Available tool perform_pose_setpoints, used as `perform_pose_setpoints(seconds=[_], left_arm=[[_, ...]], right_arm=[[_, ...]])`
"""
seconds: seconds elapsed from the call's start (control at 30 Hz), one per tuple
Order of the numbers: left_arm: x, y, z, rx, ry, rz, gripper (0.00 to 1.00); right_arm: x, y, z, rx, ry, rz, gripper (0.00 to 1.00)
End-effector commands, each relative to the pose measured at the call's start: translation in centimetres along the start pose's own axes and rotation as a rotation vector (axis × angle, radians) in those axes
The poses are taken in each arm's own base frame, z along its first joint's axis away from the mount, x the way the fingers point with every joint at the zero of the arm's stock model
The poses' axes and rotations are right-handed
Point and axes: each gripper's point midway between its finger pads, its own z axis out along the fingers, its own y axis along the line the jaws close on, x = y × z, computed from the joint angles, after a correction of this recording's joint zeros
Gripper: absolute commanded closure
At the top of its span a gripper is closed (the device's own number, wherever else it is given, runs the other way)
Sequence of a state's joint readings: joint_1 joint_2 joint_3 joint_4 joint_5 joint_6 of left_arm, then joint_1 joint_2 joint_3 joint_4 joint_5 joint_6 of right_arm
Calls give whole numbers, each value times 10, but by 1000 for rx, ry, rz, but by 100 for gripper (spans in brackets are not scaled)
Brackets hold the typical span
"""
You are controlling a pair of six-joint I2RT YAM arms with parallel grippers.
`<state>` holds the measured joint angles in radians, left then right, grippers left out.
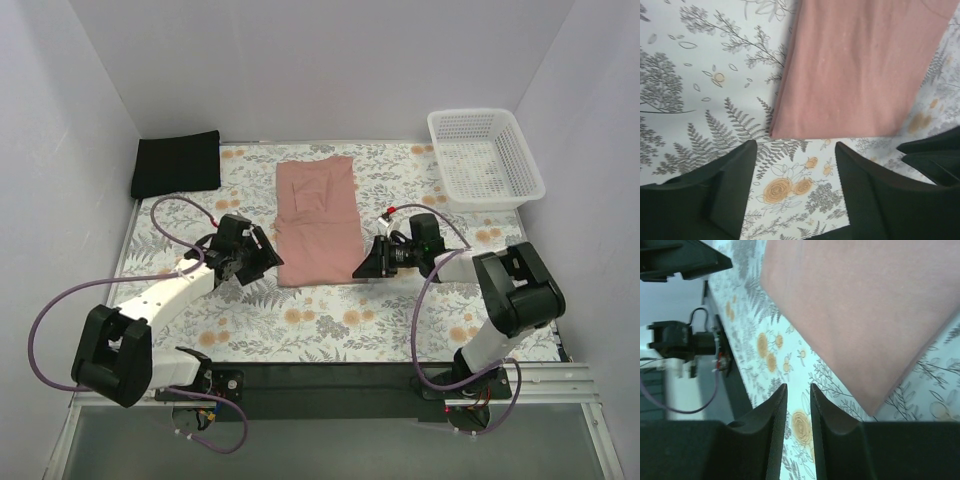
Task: Fold and stack the t-shirts
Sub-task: Fold the tshirt
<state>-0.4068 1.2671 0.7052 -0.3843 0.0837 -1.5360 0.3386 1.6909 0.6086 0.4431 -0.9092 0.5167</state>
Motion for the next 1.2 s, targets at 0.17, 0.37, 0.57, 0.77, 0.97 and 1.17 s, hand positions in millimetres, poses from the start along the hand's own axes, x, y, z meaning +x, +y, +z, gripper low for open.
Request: perform_pose_setpoints(seconds=[0.17,0.37,0.57,0.77,0.97,1.17], left_arm=[[5,21,11,-206,-7,131,29],[9,17,25,-251,1,200,36],[9,14,37,-298,-6,249,43],[23,23,52,-368,38,290,50],[43,39,54,-434,93,307,62],[64,48,49,-458,138,322,77]], right_arm=[[-17,-28,-36,449,-42,-132,66],[-13,-42,-69,712,-48,-129,60],[-16,-44,-88,867,-66,-154,46],[-22,-34,-78,883,-44,-188,35],[-29,-24,-53,854,-8,-218,29],[-27,-29,-31,865,40,-214,31]])
